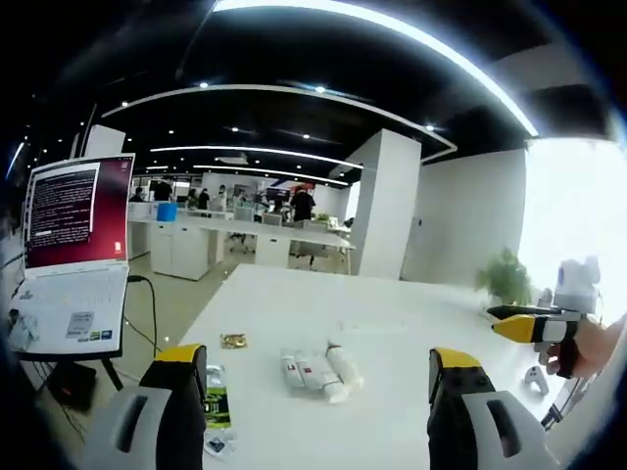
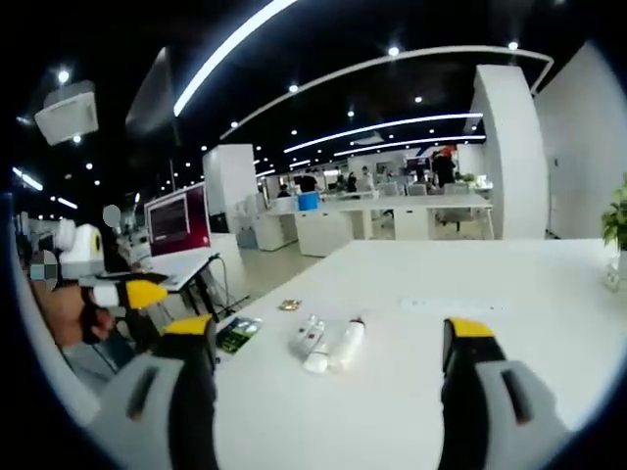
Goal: Arrange the skincare products in the storage area until every visible bottle or jar stands upright without overlapping.
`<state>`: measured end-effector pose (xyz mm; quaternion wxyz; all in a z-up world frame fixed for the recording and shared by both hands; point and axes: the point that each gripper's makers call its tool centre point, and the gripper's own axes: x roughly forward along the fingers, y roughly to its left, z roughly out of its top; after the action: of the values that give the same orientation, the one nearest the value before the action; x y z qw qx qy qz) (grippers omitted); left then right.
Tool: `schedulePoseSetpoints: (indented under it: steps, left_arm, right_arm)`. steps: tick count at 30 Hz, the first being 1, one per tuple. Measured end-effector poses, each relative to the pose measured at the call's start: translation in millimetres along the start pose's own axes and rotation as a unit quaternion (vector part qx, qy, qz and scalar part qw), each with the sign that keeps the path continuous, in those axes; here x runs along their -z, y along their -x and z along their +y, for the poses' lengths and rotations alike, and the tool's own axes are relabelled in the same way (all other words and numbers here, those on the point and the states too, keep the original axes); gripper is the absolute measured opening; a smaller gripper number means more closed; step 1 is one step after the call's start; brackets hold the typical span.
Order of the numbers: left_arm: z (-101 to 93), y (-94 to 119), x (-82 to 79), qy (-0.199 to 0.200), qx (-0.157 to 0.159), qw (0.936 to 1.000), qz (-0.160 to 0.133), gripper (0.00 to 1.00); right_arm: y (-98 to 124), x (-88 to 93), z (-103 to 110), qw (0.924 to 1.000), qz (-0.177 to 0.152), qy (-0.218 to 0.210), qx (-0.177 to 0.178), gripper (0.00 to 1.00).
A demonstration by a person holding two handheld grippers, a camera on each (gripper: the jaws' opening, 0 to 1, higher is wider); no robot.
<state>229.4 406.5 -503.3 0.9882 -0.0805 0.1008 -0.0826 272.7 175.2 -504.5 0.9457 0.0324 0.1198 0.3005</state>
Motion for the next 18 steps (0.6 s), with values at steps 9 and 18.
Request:
schedulePoseSetpoints:
  steps: [9, 18]
  left_arm:
    - [-0.3, 0.5, 0.9, 0.000, 0.003, 1.0000, 0.000, 0.97]
    - [-0.9, 1.2, 1.7, 0.000, 0.004, 1.0000, 0.000, 0.97]
  right_arm:
    - [2.1, 0.3, 0.1, 1.0000, 0.001, 0.001, 0.000, 0.98]
    - [4.1, -0.1, 1.3, 1.0000, 0.000, 0.002, 0.001, 0.98]
